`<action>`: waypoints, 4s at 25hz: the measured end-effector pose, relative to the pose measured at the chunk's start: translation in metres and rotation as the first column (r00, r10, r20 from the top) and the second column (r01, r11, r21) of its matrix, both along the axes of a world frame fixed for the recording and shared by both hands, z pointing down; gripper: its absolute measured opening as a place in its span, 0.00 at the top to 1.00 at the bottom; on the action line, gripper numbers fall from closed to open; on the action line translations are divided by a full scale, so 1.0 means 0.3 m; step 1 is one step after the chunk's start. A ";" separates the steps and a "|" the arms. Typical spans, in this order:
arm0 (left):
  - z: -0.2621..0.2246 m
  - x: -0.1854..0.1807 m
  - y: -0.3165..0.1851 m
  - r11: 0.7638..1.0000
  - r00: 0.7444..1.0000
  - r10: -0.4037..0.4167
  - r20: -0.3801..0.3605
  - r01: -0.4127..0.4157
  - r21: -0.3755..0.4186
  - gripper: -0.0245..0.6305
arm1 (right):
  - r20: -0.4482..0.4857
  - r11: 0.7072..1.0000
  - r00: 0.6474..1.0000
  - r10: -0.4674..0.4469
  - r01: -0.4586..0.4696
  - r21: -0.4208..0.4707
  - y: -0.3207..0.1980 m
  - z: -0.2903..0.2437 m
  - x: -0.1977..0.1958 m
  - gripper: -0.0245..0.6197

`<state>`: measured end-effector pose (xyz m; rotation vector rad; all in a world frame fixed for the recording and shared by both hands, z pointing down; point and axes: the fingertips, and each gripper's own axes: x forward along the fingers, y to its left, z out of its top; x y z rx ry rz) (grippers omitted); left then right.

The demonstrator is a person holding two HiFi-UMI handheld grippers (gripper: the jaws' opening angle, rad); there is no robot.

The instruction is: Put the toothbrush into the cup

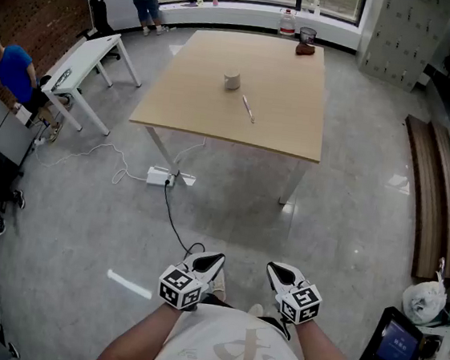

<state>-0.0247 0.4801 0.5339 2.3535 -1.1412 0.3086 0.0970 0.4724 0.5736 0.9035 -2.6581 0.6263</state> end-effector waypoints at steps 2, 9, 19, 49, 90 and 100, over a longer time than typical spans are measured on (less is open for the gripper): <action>-0.008 -0.078 -0.058 1.000 1.000 0.009 -0.007 -0.009 0.004 0.96 | -0.021 1.000 1.000 0.012 -0.012 -0.011 -0.056 0.006 -0.052 0.94; -0.030 -0.259 -0.212 0.999 0.996 0.043 -0.075 -0.044 -0.004 0.96 | -0.061 0.998 0.996 0.066 -0.065 0.006 -0.268 -0.077 -0.176 0.94; -0.031 -0.495 -0.387 1.000 0.995 -0.027 -0.091 0.027 0.000 0.96 | -0.073 0.997 0.994 0.078 -0.078 0.014 -0.465 -0.093 -0.338 0.94; -0.013 -0.358 -1.124 0.991 0.976 0.129 0.177 -0.132 0.003 0.96 | 0.003 0.998 1.000 -0.008 0.009 -0.068 -1.177 0.054 -0.398 0.94; 0.326 -0.191 -1.807 0.485 0.321 0.777 0.541 -0.854 -0.189 0.96 | -0.125 0.934 0.941 0.315 -0.331 -0.135 -1.732 0.144 -0.361 0.94; 0.456 -0.184 -1.839 0.287 -0.038 0.739 0.672 -0.886 -0.365 0.89 | -0.084 0.908 0.928 0.363 -0.373 -0.190 -1.758 0.172 -0.246 0.94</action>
